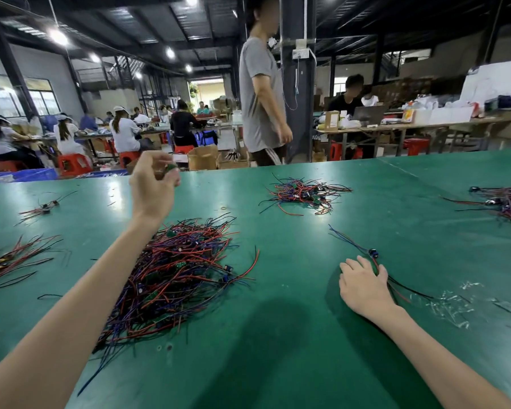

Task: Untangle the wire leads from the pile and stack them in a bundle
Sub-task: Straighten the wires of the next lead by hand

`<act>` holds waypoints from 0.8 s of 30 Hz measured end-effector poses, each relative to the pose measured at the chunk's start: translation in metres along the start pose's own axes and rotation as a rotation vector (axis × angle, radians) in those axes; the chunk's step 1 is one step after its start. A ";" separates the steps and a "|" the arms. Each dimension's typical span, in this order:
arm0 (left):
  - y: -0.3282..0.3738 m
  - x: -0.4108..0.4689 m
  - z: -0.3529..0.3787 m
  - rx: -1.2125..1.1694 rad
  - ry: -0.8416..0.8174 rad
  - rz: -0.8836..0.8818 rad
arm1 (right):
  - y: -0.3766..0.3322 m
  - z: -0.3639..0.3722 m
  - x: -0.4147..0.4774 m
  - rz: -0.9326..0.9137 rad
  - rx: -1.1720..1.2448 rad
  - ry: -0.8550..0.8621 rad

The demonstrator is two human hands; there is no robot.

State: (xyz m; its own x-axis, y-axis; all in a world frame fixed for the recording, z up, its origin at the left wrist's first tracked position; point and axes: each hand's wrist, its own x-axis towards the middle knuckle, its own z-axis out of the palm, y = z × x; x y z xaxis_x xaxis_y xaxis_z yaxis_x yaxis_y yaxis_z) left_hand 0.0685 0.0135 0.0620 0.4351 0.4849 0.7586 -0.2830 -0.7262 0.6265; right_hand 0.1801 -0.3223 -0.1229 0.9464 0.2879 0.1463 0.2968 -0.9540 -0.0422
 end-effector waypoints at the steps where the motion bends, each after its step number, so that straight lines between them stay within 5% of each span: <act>1: 0.009 -0.005 0.007 -0.024 -0.034 0.059 | 0.000 0.000 0.000 -0.013 -0.003 0.017; 4: 0.032 -0.036 0.031 -0.028 -0.131 0.225 | -0.005 -0.004 0.000 -0.129 0.097 0.140; 6: 0.039 -0.071 0.051 -0.010 -0.239 0.299 | -0.015 -0.010 -0.004 -0.214 0.420 0.180; 10: 0.034 -0.143 0.088 0.079 -0.498 0.381 | -0.045 -0.031 -0.021 -0.112 1.382 -0.170; 12: 0.025 -0.169 0.100 0.130 -0.572 0.384 | -0.054 -0.036 -0.027 -0.005 1.605 -0.287; 24: 0.015 -0.212 0.105 -0.078 -0.608 0.163 | -0.054 -0.034 -0.032 0.079 1.688 -0.312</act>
State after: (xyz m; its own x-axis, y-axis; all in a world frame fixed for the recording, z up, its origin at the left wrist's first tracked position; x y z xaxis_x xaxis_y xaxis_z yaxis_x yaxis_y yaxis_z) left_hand 0.0622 -0.1514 -0.1082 0.7823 -0.0095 0.6228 -0.4385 -0.7185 0.5399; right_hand 0.1294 -0.2824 -0.0913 0.8906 0.4474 -0.0812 -0.1460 0.1123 -0.9829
